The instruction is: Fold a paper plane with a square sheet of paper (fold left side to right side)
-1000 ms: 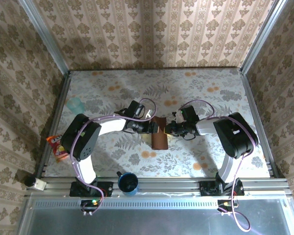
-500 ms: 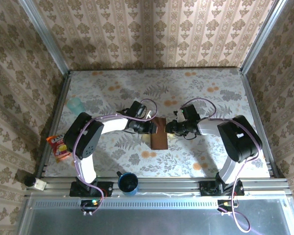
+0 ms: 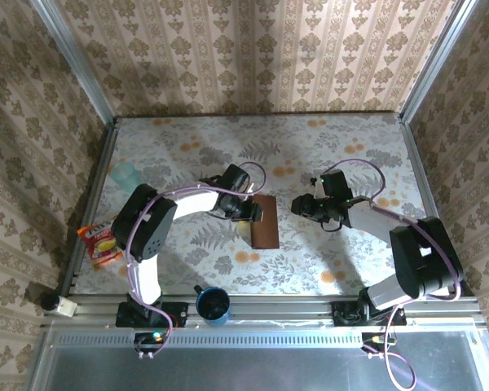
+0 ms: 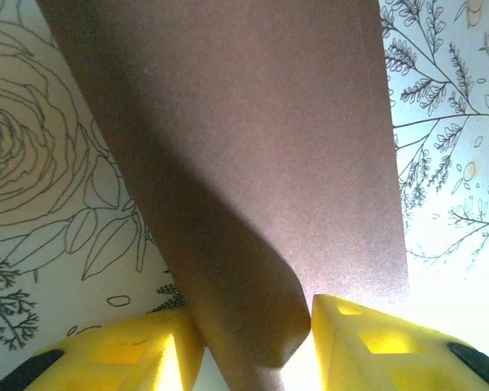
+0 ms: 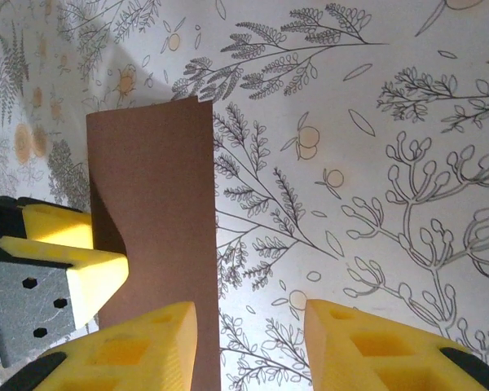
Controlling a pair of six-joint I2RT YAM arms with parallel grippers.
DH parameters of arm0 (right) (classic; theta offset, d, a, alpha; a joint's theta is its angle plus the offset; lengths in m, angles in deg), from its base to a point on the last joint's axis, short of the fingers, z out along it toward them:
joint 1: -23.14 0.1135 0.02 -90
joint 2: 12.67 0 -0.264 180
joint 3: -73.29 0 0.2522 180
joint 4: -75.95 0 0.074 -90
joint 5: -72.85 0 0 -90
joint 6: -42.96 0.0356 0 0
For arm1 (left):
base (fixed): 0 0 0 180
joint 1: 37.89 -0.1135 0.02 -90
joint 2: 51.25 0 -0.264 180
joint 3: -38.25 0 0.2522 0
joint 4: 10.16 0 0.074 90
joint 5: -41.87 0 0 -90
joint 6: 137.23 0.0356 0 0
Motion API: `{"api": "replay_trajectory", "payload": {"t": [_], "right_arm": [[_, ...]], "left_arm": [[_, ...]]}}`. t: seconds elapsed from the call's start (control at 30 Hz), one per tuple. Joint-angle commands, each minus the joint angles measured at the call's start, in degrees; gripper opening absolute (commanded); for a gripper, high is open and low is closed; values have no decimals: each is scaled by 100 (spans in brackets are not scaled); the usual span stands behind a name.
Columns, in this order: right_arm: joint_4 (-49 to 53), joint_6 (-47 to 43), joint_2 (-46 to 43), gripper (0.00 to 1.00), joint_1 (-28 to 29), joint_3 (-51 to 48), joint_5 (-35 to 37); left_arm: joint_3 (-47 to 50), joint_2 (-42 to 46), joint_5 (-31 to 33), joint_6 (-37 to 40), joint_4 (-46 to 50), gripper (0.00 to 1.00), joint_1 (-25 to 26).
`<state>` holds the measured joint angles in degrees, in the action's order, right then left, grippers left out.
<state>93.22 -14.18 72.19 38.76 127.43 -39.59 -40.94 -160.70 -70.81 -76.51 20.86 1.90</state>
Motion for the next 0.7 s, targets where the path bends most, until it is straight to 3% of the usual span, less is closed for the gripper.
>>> {"api": "replay_trajectory", "payload": {"t": [0.0, 0.67], "right_arm": [[247, -139, -150, 42, -32, -66, 179], [122, -113, -94, 42, -26, -159, 133]], "left_arm": [[54, -713, 312, 128, 1, 43, 216], [-267, -980, 368, 165, 334, 48, 322]]}}
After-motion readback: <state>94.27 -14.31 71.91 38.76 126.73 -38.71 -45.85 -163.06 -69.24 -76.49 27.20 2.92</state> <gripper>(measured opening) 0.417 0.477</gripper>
